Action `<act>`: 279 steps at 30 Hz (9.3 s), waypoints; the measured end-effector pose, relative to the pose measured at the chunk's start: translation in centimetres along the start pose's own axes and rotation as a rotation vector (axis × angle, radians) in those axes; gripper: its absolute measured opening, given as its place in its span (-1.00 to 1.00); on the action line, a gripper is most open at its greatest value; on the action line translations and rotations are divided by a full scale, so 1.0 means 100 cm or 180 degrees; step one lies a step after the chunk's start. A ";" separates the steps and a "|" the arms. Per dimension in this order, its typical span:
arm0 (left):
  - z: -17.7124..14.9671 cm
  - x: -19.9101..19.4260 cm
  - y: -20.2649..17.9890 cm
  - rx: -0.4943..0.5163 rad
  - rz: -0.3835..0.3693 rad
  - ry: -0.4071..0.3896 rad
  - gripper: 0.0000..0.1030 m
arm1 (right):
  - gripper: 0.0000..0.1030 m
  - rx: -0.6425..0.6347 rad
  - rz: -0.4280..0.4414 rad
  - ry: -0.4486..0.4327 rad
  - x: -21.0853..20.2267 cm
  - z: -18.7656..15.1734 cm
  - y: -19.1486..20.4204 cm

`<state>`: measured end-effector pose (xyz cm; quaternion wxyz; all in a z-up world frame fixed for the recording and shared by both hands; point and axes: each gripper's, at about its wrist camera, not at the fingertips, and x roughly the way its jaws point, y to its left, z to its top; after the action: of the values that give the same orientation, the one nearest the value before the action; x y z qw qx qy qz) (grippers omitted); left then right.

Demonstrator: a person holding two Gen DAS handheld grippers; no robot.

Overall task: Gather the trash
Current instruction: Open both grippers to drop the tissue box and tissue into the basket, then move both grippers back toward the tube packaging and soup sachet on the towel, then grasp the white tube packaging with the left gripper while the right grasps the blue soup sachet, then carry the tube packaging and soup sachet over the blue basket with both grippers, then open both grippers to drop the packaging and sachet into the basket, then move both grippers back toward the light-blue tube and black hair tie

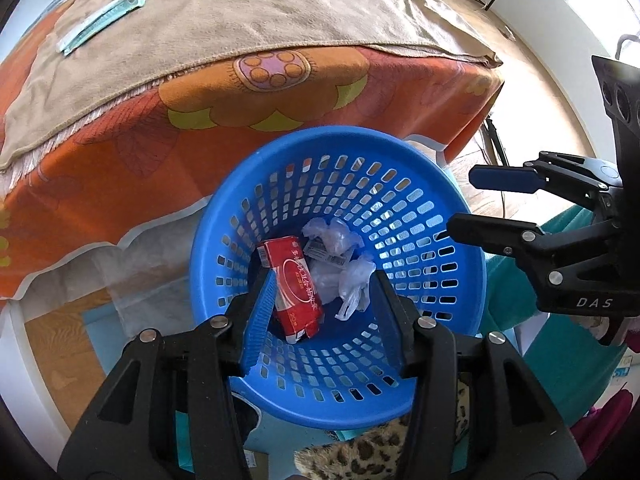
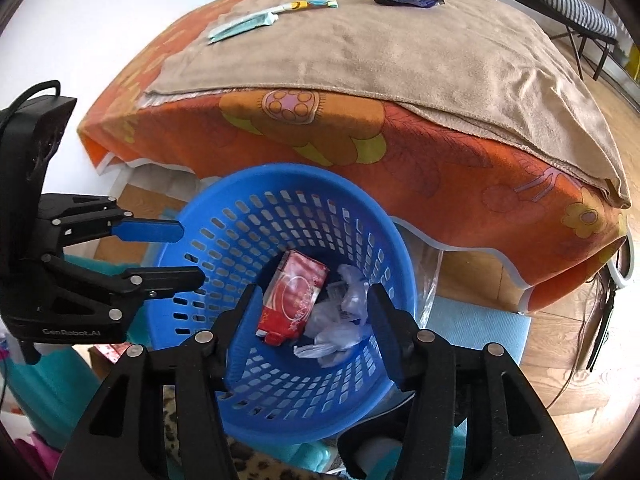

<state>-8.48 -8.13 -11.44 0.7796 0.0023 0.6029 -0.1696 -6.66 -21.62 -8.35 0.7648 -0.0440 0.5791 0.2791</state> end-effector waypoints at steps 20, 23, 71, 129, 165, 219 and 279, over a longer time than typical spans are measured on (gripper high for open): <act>0.049 -0.037 0.023 -0.0029 0.0105 -0.0187 -0.04 | 0.19 0.0104 -0.0098 -0.0260 -0.026 0.059 -0.022; 0.061 -0.044 0.033 -0.0053 0.0105 -0.0218 -0.04 | 0.19 0.0134 -0.0027 -0.0376 -0.032 0.075 -0.026; 0.281 0.008 0.189 -0.0313 0.0702 -0.0329 -0.03 | 0.20 0.0754 0.0559 -0.0562 0.081 0.364 -0.152; 0.258 -0.015 0.239 -0.0741 0.0729 -0.0541 -0.54 | 0.01 0.0350 0.0141 -0.0568 0.056 0.328 -0.135; 0.135 -0.109 0.095 -0.0344 0.0327 -0.1125 -0.56 | 0.02 0.0055 0.0089 -0.0849 -0.047 0.157 -0.045; -0.010 0.032 0.006 0.0224 0.0226 0.0224 -0.41 | 0.04 -0.0379 -0.0055 0.0185 0.030 0.009 0.018; 0.130 -0.062 0.108 -0.0116 0.0485 -0.0490 0.12 | 0.13 -0.0176 -0.0290 -0.0650 -0.028 0.134 -0.030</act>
<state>5.33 0.98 -4.25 0.8341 0.0209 0.5423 -0.0985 5.80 -19.95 -2.22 0.8301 -0.0627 0.4877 0.2629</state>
